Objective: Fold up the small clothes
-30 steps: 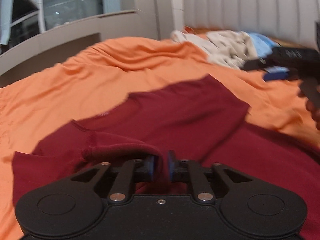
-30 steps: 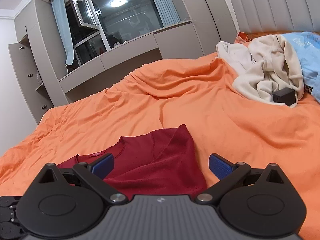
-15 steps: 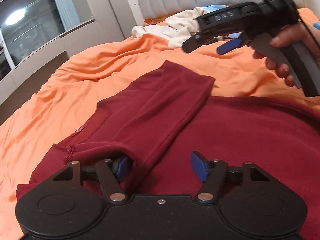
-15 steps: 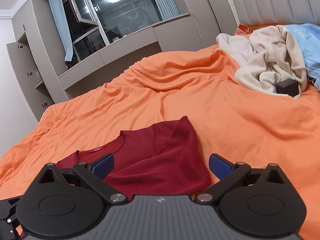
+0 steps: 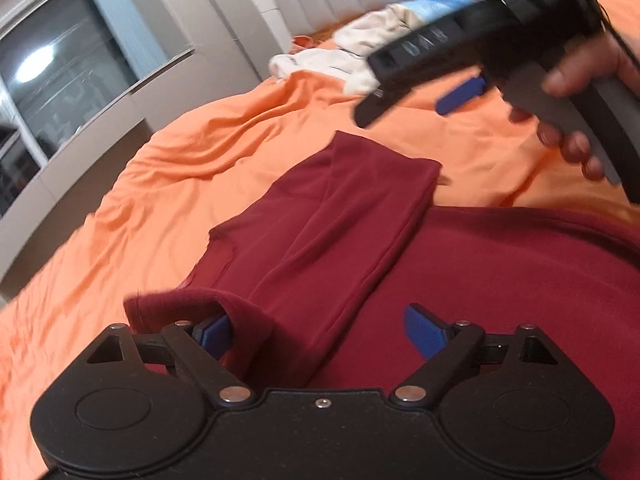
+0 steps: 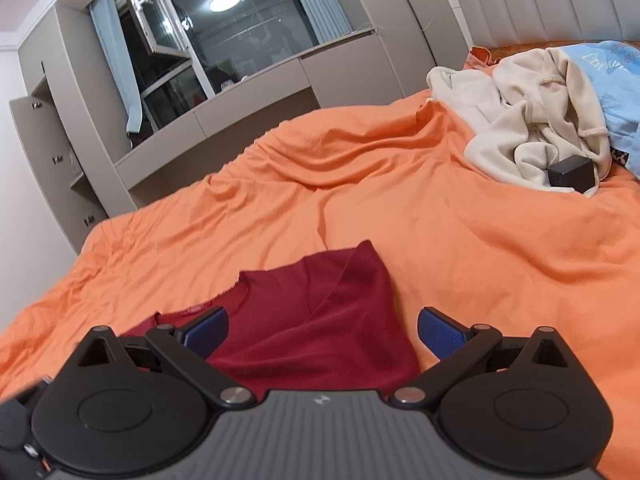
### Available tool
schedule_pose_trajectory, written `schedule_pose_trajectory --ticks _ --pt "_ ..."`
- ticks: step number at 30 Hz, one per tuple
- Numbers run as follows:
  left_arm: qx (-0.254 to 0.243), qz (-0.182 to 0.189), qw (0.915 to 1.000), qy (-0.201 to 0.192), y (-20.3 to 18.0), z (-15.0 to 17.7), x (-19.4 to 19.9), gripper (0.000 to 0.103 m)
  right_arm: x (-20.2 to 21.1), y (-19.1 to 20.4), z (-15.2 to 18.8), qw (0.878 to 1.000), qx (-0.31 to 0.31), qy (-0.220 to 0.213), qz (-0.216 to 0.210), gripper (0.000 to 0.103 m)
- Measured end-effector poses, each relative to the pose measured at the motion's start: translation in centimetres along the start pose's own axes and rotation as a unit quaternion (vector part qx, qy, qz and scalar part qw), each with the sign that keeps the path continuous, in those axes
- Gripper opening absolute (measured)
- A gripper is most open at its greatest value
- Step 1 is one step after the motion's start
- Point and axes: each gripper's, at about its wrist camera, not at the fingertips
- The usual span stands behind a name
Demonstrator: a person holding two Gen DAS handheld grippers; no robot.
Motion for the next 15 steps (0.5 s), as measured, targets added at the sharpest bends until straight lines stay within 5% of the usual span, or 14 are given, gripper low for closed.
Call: schedule_pose_trajectory --ticks 8,15 --pt "-0.025 0.015 0.9995 0.009 -2.0 -0.6 -1.0 0.092 0.5 -1.0 -0.7 1.000 -0.027 -0.002 -0.016 0.103" --pt "0.036 0.011 0.9993 0.006 0.4 1.1 1.3 0.101 -1.8 0.4 0.4 0.998 -0.006 0.054 -0.043 0.103"
Point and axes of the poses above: each gripper's, at about its wrist camera, not at the fingertips, and x roughly against the way its jaws point, y to its left, z to its underside, and after that the axes turned 7 degrees about y, right-handed
